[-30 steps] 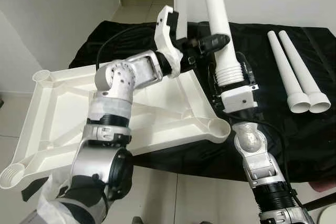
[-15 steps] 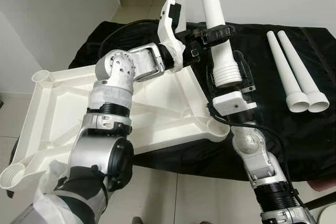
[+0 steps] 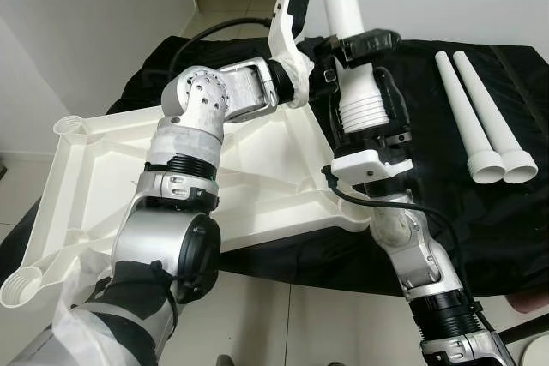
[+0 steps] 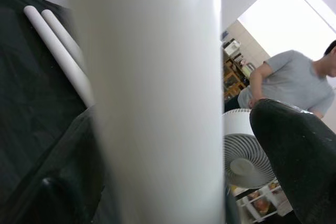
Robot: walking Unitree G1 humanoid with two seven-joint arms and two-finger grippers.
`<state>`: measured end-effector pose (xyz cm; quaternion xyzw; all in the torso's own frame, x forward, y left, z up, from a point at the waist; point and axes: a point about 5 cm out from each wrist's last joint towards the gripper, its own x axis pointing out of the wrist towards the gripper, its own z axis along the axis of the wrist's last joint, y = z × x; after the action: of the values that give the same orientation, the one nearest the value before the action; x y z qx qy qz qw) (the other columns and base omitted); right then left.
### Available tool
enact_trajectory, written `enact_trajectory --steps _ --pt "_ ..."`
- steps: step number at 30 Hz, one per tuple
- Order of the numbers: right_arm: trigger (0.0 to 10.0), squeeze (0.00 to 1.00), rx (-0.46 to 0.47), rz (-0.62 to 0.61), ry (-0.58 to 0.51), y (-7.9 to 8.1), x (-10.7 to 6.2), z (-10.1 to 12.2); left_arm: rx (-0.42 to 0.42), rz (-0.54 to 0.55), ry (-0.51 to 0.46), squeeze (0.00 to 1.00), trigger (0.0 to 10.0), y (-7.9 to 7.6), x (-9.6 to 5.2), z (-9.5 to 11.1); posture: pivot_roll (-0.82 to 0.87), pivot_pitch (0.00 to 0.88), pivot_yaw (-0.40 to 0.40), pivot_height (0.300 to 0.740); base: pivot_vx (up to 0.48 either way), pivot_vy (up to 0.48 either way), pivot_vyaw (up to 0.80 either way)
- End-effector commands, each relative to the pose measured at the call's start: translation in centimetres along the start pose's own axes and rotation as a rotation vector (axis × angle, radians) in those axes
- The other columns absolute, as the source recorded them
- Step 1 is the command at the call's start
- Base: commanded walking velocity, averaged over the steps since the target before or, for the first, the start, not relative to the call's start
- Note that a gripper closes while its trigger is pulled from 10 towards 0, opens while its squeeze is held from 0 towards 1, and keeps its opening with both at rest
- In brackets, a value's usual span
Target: Building children table
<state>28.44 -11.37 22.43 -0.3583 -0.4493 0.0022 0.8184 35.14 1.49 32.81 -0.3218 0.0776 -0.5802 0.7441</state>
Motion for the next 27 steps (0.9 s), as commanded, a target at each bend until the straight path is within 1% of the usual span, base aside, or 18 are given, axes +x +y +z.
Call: enact_trajectory --steps 1,5,7,9,10,11,13,16,17,18,19,20,22,23,25,27 --pt "10.0 0.00 0.003 0.002 -0.030 0.2 -0.2 0.5 0.000 -0.146 -0.015 0.00 10.0 -0.9 -0.1 0.6 -0.07 0.000 0.084 0.740 0.000 0.000 0.00" --pt "10.0 0.00 -0.002 0.050 -0.033 0.9 -1.2 0.5 -0.011 -0.151 -0.056 0.00 10.0 -0.8 -0.5 1.9 -0.07 0.000 0.083 0.740 0.000 0.000 0.00" --pt "10.0 0.00 -0.005 0.055 -0.034 1.0 -1.4 0.5 -0.013 -0.151 -0.061 0.00 10.0 -0.7 -0.5 2.0 -0.07 0.000 0.083 0.740 0.000 0.000 0.00" --pt "10.0 0.00 -0.019 0.094 -0.033 1.4 -2.3 0.3 0.009 -0.107 -0.076 0.00 10.0 -0.3 -0.7 3.0 -0.07 0.000 0.081 0.740 0.000 0.000 0.00" --pt "10.0 0.00 -0.019 0.094 -0.033 1.4 -2.3 0.3 0.009 -0.107 -0.076 0.00 10.0 -0.3 -0.7 3.0 -0.07 0.000 0.081 0.740 0.000 0.000 0.00" --pt "10.0 0.00 -0.020 0.109 -0.033 1.5 -2.7 0.3 0.016 -0.089 -0.084 0.00 10.0 -0.1 -0.7 3.4 -0.06 0.000 0.083 0.740 0.000 0.000 0.00" --pt "10.0 0.00 -0.020 0.109 -0.033 1.5 -2.7 0.3 0.016 -0.089 -0.084 0.00 10.0 -0.1 -0.7 3.4 -0.06 0.000 0.083 0.740 0.000 0.000 0.00" --pt "10.0 0.00 -0.026 0.144 -0.035 1.7 -3.6 0.1 0.036 -0.063 -0.091 0.00 10.0 0.1 -0.9 4.3 -0.06 0.001 0.086 0.740 0.000 0.000 0.00" --pt "10.0 0.00 -0.026 0.144 -0.035 1.7 -3.6 0.1 0.036 -0.063 -0.091 0.00 10.0 0.1 -0.9 4.3 -0.06 0.001 0.086 0.740 0.000 0.000 0.00" --pt "10.0 0.00 -0.030 0.166 -0.037 1.7 -4.1 0.0 0.057 -0.046 -0.097 0.00 10.0 0.2 -1.1 4.9 -0.06 0.001 0.087 0.740 0.000 0.000 0.00" --pt "10.0 0.00 -0.035 0.180 -0.037 1.7 -4.5 -0.1 0.064 -0.016 -0.123 0.00 6.4 0.4 -1.2 5.5 -0.06 0.003 0.089 0.740 0.000 0.000 0.00" --pt "10.0 0.00 -0.039 0.187 -0.035 1.6 -4.8 -0.2 0.074 0.005 -0.135 0.00 0.0 0.5 -1.3 5.9 -0.06 0.004 0.095 0.740 0.000 0.000 0.00" --pt "10.0 0.00 -0.039 0.187 -0.035 1.6 -4.8 -0.2 0.074 0.005 -0.135 0.00 0.0 0.5 -1.3 5.9 -0.06 0.004 0.095 0.740 0.000 0.000 0.00" --pt "10.0 0.00 -0.041 0.190 -0.033 1.6 -5.0 -0.3 0.085 0.026 -0.147 0.00 0.0 0.7 -1.3 6.0 -0.06 0.006 0.095 0.740 0.000 0.000 0.00" --pt "10.0 0.00 -0.051 0.190 -0.037 1.7 -5.2 -0.2 0.052 0.047 -0.166 0.00 0.0 1.1 -1.4 6.0 -0.06 0.005 0.094 0.740 0.000 0.000 0.00" --pt "10.0 0.00 -0.057 0.190 -0.041 1.7 -5.2 -0.1 0.039 0.056 -0.173 0.00 0.0 1.2 -1.4 6.0 -0.06 0.005 0.094 0.740 0.000 0.000 0.00"
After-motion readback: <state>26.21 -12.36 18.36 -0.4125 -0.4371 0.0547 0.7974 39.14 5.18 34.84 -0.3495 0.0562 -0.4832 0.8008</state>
